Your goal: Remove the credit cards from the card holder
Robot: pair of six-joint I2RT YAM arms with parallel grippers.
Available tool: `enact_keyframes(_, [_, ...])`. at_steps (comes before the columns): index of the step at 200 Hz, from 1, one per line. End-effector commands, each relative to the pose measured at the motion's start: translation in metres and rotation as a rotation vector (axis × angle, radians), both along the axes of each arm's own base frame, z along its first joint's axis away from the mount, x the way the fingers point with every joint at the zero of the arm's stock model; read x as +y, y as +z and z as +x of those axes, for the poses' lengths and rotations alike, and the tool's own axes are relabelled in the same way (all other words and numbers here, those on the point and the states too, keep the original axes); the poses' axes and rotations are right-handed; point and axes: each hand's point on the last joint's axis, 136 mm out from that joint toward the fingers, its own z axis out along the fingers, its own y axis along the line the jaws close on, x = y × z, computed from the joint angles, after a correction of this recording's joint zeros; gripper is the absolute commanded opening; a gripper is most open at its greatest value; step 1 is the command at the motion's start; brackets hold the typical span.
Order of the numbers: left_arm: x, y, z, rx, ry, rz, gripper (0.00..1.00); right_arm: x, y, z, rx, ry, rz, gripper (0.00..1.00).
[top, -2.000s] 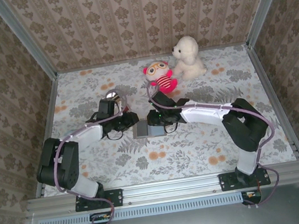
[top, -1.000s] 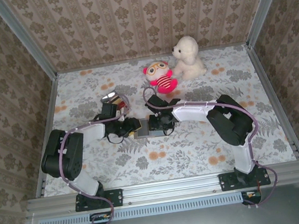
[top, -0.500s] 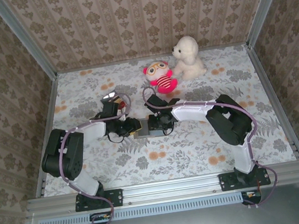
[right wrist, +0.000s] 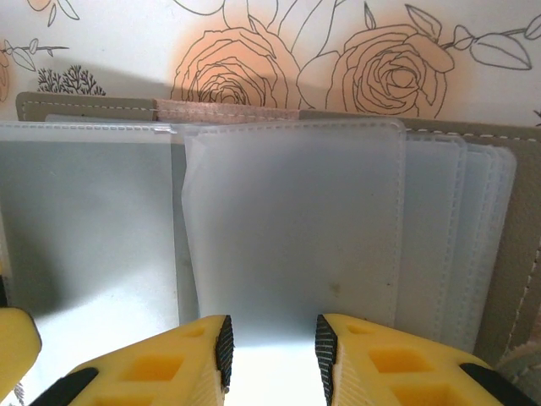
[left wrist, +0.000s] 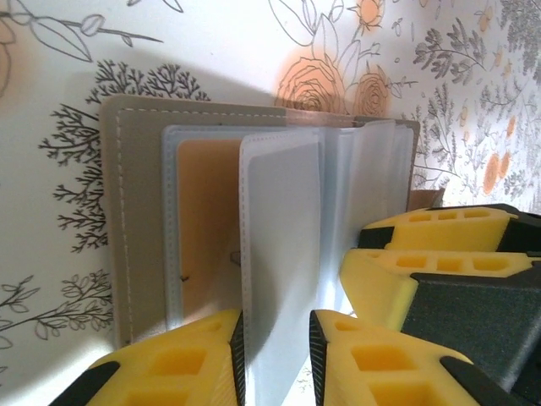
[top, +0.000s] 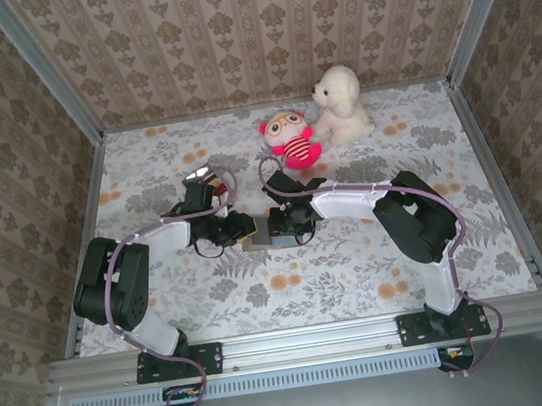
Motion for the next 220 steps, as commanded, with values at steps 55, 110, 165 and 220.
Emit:
enact_keyframes(55, [0.003,0.004,0.006,-0.052,0.007,0.030,0.10,0.010,0.027,-0.005,-0.028,0.053,0.085,0.37])
enact_keyframes(110, [0.035,0.012,-0.006,-0.087,-0.008,0.215,0.04,-0.008,0.082,-0.001,-0.167,0.027,0.136,0.45])
enact_keyframes(165, [0.071,0.019,-0.022,-0.108,-0.003,0.416,0.06,-0.050,0.097,-0.003,-0.258,-0.009,0.093,0.70])
enact_keyframes(220, [0.013,0.020,-0.019,-0.126,-0.049,0.254,0.44,-0.080,0.104,-0.016,-0.301,-0.060,0.086,0.82])
